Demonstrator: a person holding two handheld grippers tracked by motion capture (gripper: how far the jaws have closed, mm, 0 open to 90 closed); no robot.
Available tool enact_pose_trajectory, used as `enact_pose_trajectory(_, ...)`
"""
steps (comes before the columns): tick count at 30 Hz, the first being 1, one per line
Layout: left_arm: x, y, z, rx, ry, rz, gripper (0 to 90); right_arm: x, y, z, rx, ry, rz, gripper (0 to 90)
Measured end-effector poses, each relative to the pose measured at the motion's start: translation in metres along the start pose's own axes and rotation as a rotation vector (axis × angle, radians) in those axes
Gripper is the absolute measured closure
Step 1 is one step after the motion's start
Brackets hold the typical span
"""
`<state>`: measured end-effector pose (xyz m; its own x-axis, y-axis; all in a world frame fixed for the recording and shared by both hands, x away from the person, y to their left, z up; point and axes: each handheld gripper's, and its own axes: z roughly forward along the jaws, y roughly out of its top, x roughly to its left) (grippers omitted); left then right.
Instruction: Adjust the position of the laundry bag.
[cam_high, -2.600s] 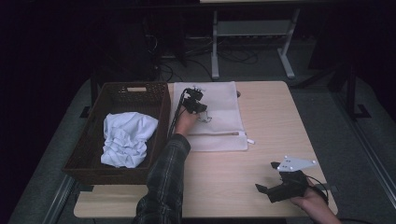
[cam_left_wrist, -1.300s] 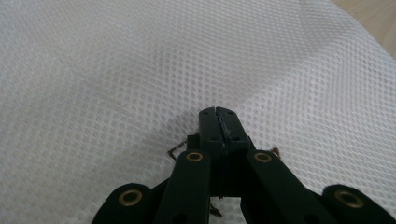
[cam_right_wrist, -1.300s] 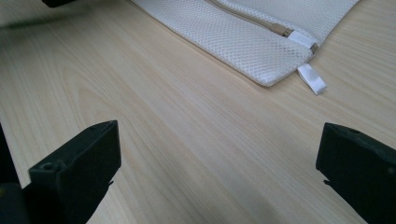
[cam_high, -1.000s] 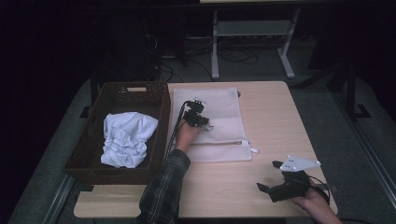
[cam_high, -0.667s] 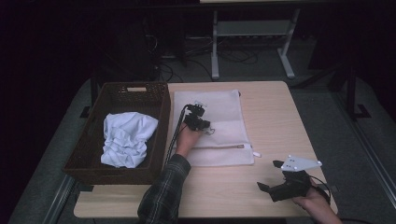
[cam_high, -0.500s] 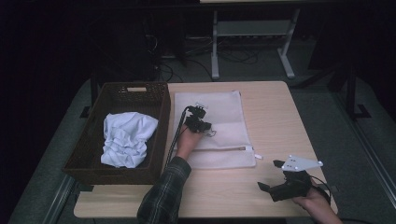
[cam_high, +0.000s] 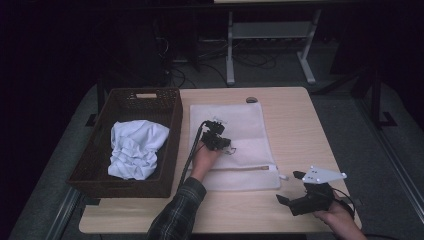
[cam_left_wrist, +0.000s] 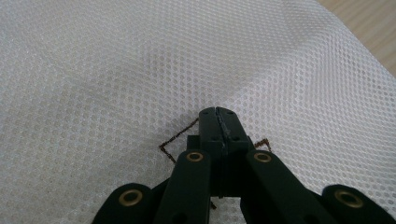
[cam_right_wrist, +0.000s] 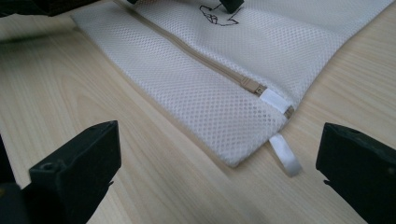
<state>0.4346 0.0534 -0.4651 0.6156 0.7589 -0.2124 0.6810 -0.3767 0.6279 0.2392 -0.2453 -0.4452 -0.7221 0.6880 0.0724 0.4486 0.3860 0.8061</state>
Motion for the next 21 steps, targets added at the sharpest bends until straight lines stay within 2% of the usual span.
enact_pose_trajectory(3,-0.006,-0.002,0.000,0.003,-0.006,-0.004,90.0,0.000,0.000,0.000,-0.001,-0.002,-0.003,0.0)
enact_pose_trajectory(12,-0.029,-0.007,0.003,0.001,-0.024,0.023,90.0,-0.002,0.000,-0.002,-0.012,-0.011,0.000,0.0)
enact_pose_trajectory(21,-0.048,-0.002,0.013,0.005,-0.036,0.051,90.0,-0.001,0.000,-0.001,-0.010,-0.012,-0.007,0.0)
